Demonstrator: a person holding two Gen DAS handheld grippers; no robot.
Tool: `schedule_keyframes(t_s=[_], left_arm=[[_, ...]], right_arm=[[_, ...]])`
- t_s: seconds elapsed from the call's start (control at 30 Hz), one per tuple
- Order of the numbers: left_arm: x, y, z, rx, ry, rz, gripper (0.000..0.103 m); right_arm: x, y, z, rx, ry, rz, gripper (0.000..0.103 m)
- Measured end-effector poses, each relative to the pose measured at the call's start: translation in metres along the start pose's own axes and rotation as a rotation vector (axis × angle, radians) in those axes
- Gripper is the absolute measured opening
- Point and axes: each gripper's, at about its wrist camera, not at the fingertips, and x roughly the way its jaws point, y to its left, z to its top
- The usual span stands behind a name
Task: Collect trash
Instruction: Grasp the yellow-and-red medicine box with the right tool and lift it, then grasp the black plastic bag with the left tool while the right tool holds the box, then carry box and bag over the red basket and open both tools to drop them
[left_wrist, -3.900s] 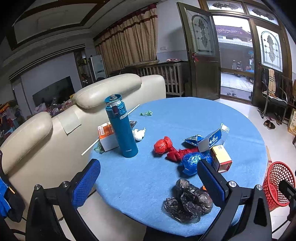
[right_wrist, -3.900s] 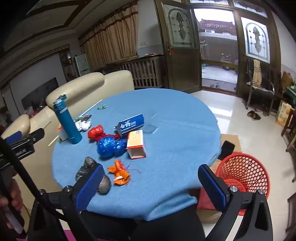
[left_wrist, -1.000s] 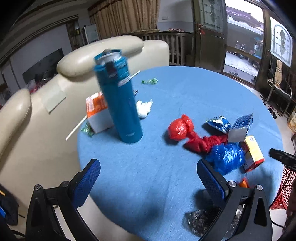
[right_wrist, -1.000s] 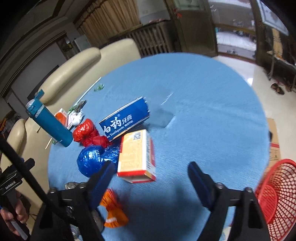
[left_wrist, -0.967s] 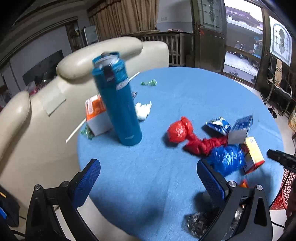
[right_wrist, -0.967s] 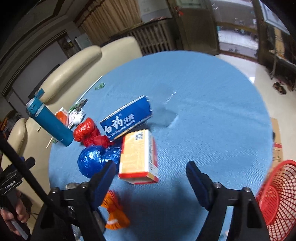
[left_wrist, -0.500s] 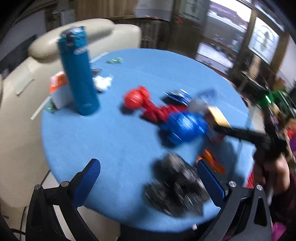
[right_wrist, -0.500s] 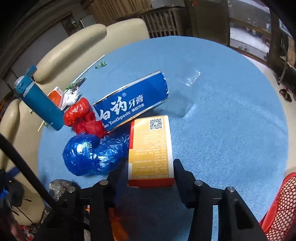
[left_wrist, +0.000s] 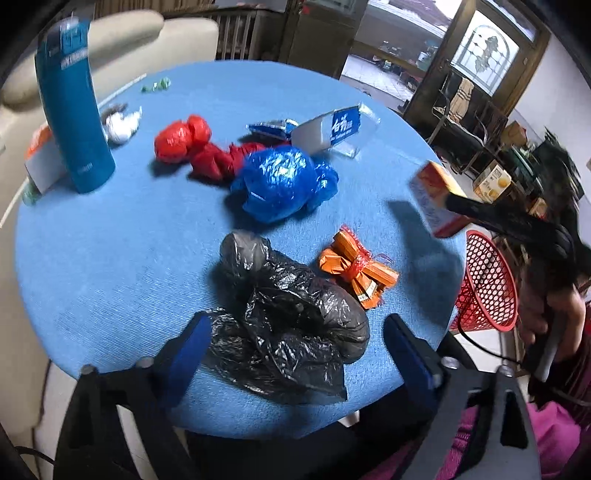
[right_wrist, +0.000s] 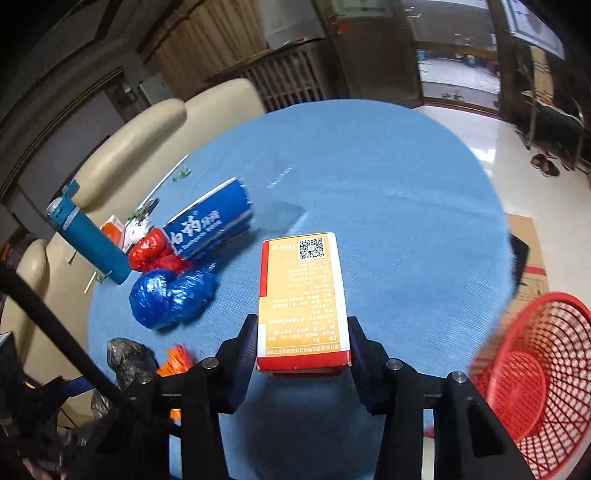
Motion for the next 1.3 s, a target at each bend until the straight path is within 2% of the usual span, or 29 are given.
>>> schedule_keyframes(t_s=[0.1,0.17,0.23,0.33,0.53,0.73,0.9,1.1,1.3], left_arm=[[0.005,-0.002,0.004,-0.006,-0.003,-0.006,0.09],[0.011,-0.003,0.005,-0.003,0.013,0.012,0.083],[0.021,-0.001,0.003,-0.016,0.055,0.017,0.06],[0.027,0.006,-0.001,-0.075,0.091,-0.038,0.046],[0.013,0.001,0.0,-0.066,0.036,0.002,0.034],[-0.008,-0.014,0.01,0.005,-0.041,0.049,0.032],[-0.041,-0.045,0.025,0.125,-0.122,0.077,0.032],[-0.057,-0.121,0.05,0.328,-0.158,0.0,0.032],[-0.03,-0.215,0.069,0.51,-0.106,-0.143,0.032]], right_arm=[[-0.015,-0.013,-0.01,-0.004,-0.028,-0.019,0.049],[-0.022,-0.018,-0.016,-0.001,-0.043,-0.018,0.049],[-0.028,-0.025,-0.022,0.017,-0.052,-0.007,0.049],[-0.035,-0.03,-0.028,0.024,-0.073,-0.002,0.049],[-0.051,-0.043,-0.037,0.04,-0.113,0.009,0.049],[-0.064,-0.059,-0.041,0.083,-0.141,-0.001,0.049],[-0.081,-0.075,-0.041,0.111,-0.183,-0.027,0.049],[-0.107,-0.11,-0.045,0.172,-0.227,-0.079,0.049],[-0.137,-0.163,-0.057,0.265,-0.245,-0.144,0.049]])
